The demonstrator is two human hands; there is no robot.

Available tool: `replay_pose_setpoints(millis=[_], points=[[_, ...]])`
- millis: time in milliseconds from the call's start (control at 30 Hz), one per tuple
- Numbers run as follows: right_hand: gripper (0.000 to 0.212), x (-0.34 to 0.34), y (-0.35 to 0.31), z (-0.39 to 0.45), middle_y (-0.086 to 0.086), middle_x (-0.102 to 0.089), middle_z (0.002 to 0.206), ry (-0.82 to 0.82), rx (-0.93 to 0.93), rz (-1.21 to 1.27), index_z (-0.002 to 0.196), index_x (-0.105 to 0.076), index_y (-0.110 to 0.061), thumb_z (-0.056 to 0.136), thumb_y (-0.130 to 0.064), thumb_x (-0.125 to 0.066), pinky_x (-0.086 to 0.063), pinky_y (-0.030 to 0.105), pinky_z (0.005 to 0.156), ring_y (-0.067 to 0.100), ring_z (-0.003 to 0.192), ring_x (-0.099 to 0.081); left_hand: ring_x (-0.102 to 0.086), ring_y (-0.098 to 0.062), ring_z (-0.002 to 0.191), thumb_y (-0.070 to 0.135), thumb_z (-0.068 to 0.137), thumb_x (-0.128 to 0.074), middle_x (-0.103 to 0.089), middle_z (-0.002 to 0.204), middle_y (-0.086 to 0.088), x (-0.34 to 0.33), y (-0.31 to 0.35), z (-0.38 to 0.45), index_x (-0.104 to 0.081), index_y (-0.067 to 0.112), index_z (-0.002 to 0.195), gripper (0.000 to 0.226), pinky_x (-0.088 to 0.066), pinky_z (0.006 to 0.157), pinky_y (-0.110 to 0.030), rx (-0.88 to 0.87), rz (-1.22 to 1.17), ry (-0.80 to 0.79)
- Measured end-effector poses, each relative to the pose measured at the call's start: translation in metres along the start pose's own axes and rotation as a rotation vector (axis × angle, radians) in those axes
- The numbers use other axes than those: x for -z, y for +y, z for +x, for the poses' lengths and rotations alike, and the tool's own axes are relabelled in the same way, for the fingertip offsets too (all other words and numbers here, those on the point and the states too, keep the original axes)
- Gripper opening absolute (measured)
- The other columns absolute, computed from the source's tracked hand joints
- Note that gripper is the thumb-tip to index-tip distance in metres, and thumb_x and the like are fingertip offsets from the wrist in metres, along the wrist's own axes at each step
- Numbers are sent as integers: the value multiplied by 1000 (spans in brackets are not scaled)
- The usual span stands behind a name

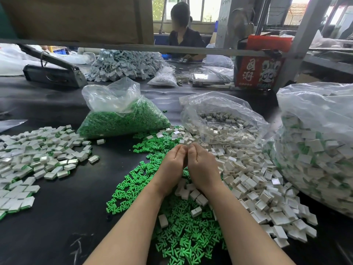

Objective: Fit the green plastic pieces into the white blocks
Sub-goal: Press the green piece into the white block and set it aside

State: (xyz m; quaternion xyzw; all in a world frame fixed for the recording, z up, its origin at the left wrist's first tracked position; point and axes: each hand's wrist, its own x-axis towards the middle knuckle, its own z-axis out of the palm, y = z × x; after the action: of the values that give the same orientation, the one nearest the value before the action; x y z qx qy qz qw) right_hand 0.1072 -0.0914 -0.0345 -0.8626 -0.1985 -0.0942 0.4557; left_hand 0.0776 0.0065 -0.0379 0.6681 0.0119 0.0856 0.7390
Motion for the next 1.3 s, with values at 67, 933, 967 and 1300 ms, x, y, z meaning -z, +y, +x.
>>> replay_pose_setpoints(millis=[67,933,967,1300], points=[[32,2,1,2,-4,-56,70,36,-57,116,76,-51,-22,103,-24,-35,-39,34,60,12,65,-50,-68,-14,94,23,105,-41,-73,94,2,2,1,1,-67,16,101,26,-52,84,-24,-7,-69,-21],[63,18,-5,6,19,-55,83,-382,-181,913,115,-52,12,95,-47,-42,-29,38,66,30,77,-38,-46,-13,42,13,77,-59,-59,53,1,2,28,0,-73,25,72,18,-42,43,-25,-184,-44,138],[65,18,-6,6,15,-54,79,-404,-174,901,117,-51,11,96,-49,-40,-27,36,63,28,72,-39,-45,-15,40,14,75,-60,-58,52,-2,1,28,0,-73,24,70,17,-41,41,-25,-170,-55,151],[66,18,-15,3,14,-52,73,-367,-231,931,107,-55,15,90,-49,-55,-24,35,60,24,65,-38,-44,-12,38,11,79,-61,-72,72,-11,-5,33,0,-68,3,74,11,-37,40,-24,-88,-74,174]])
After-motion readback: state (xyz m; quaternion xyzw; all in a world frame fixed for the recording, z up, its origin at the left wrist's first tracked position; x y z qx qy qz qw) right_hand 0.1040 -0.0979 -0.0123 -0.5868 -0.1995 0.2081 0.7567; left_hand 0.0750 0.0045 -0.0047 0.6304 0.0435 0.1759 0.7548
